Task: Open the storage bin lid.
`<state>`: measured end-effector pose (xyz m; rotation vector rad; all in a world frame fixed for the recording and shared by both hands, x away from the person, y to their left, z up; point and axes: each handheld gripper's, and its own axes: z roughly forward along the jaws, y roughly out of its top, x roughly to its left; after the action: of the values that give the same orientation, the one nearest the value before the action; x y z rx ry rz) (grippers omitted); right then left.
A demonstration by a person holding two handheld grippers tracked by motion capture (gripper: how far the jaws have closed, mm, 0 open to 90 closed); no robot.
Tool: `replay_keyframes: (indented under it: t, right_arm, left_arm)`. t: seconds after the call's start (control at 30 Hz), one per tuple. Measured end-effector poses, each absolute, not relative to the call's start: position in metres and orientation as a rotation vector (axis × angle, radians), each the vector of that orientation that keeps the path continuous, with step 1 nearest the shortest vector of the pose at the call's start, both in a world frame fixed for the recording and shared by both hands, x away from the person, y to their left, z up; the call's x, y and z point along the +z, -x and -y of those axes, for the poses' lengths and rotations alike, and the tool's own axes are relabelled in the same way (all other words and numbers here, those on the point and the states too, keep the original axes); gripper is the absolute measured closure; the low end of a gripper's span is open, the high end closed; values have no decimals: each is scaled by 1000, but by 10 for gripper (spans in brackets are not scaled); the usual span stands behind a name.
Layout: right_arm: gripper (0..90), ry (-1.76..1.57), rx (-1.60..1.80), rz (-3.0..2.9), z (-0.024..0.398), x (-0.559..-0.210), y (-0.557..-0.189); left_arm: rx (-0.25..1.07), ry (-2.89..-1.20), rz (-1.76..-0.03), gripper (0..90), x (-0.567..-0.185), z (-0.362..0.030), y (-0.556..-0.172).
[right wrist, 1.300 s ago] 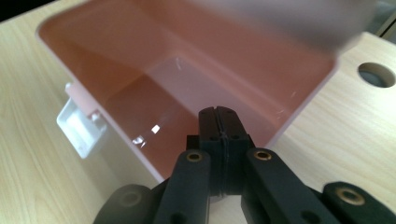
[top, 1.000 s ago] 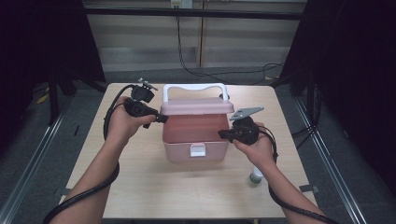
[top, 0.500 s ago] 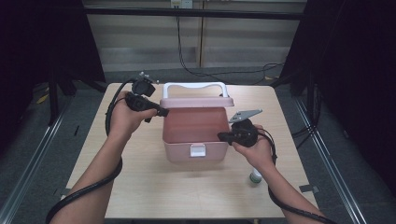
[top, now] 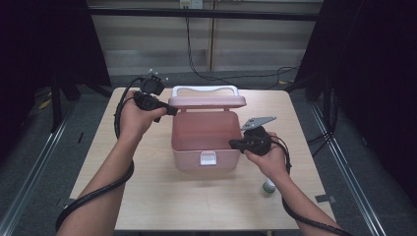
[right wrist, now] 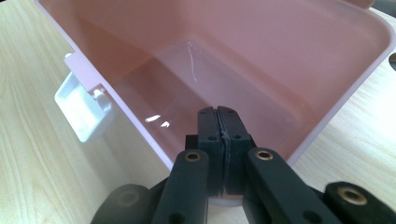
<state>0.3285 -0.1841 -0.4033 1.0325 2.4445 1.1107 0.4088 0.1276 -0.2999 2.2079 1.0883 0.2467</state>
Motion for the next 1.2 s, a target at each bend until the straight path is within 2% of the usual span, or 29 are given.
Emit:
replay_keyframes:
  t: [0.33,0.5,0.7,1.2]
  right_arm:
    - [881,-1040,1129,-2439,185,-405,-328]
    - [881,-1039,1129,-2442,185,-404,-328]
    - [884,-1034,1131,-2449,185,-405,-327]
    - [900,-1000,1150,-2447,188,-410,-324]
  left_arm:
    - [324,-2213,-1072,607,-301,-124,-414]
    - [300,-2169,-1111,622,-300,-124,-417]
    - [283,-2143,-1145,707,-298,-126,-422]
    - [275,-2141,-1268,775,-286,-119,-437]
